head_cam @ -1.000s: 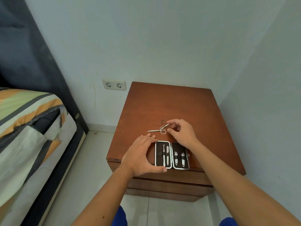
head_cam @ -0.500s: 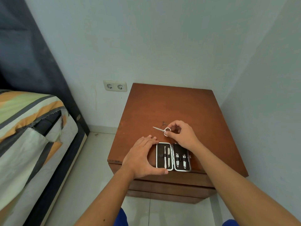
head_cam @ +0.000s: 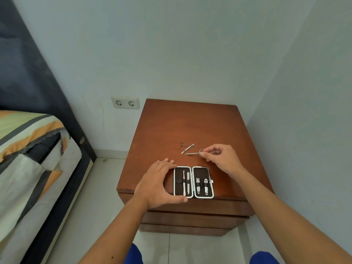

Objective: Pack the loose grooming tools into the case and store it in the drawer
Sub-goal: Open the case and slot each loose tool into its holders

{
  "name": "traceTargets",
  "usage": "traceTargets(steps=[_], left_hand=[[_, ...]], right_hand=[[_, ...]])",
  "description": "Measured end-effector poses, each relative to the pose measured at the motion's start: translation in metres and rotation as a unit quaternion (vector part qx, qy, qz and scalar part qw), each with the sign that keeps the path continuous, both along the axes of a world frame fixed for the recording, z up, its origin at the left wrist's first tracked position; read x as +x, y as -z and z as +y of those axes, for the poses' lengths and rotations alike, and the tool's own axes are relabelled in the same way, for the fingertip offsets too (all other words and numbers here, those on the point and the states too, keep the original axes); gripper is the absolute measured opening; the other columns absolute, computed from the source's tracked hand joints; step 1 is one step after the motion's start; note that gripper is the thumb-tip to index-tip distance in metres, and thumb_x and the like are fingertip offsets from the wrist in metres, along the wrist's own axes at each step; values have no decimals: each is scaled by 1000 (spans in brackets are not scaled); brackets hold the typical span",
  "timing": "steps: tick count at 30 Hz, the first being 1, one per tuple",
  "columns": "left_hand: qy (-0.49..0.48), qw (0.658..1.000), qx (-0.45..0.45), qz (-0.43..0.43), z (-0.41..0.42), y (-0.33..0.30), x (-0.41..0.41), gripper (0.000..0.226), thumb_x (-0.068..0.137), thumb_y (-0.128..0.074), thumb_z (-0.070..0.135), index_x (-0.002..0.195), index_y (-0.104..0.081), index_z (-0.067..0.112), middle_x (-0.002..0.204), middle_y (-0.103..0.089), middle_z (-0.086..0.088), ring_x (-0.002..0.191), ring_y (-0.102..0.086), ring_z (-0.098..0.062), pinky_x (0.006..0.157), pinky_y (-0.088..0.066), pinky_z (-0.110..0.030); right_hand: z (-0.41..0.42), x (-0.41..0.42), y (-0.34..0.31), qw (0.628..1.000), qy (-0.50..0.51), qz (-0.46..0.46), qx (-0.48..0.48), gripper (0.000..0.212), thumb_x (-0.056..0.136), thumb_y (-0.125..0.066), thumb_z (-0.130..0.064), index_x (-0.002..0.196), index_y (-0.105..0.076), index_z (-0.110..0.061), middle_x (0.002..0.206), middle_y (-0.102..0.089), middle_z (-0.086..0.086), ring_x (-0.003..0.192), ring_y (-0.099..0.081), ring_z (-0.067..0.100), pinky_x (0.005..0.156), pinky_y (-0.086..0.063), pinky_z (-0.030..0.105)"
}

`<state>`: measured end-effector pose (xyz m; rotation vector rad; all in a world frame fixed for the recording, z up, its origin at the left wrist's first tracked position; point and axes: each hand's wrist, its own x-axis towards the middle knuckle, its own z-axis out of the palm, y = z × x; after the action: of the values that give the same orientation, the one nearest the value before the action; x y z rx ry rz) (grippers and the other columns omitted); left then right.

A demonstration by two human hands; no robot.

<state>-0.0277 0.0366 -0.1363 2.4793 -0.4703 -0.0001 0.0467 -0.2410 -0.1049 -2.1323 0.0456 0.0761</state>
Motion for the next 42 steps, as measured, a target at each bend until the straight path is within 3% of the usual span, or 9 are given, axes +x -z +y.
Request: traceTargets(steps=[5,8,16,21,32,37,42], left_hand=[[-2,1000,-5,9,0,1,-1,118,54,-72,96,151,-43,37,163,-35,22,155,-16,1,130,-13,-33],[-3,1000,-3,10,0,2,1,119,53,-71,98,151,-42,38,163,-34,23,156,-15,1,129,-12,-32],[0,1000,-4,0,1,3,2,117,54,-73,96,150,-44,35,162,-37,21,155,-19,1,129,-13,-32],[1,1000,-1,0,1,2,1,116,55,-73,96,150,-44,36,162,-36,22,154,-18,2,126,-8,-25],[-1,1000,-3,-1,-1,1,1,117,53,-73,96,149,-45,36,161,-38,21,154,-19,2,129,-15,-33],[-1,1000,-1,-7,-1,2,1,115,54,-75,94,149,-45,36,160,-39,22,154,-19,3,125,-8,-22],[3,1000,-3,-10,0,2,1,115,54,-75,93,149,-46,35,160,-40,21,153,-20,3,124,-6,-21]], right_hand=[[-6,3,6,996,56,9,73,25,82,-88,-16,103,-75,-21,79,-81,4,70,-71,12,76,-57,34],[-10,6,5,992,70,17,107,30,85,-85,-11,111,-76,-20,80,-80,5,71,-68,12,75,-55,32],[-13,4,2,987,68,21,141,7,93,-77,-8,99,-78,-10,88,-81,15,86,-79,28,75,-60,32],[-11,3,-9,988,49,13,145,8,93,-76,-7,101,-78,-7,89,-81,15,78,-76,22,68,-58,25],[2,-4,-8,996,-71,50,22,7,91,-79,-11,98,-79,-13,86,-81,8,73,-73,11,78,-61,30],[6,-8,-5,995,-91,40,-2,7,92,-78,-10,98,-78,-12,88,-80,11,73,-73,13,81,-63,35],[7,-13,-5,994,-101,39,2,7,92,-78,-11,96,-78,-16,84,-80,5,74,-74,13,80,-63,35]])
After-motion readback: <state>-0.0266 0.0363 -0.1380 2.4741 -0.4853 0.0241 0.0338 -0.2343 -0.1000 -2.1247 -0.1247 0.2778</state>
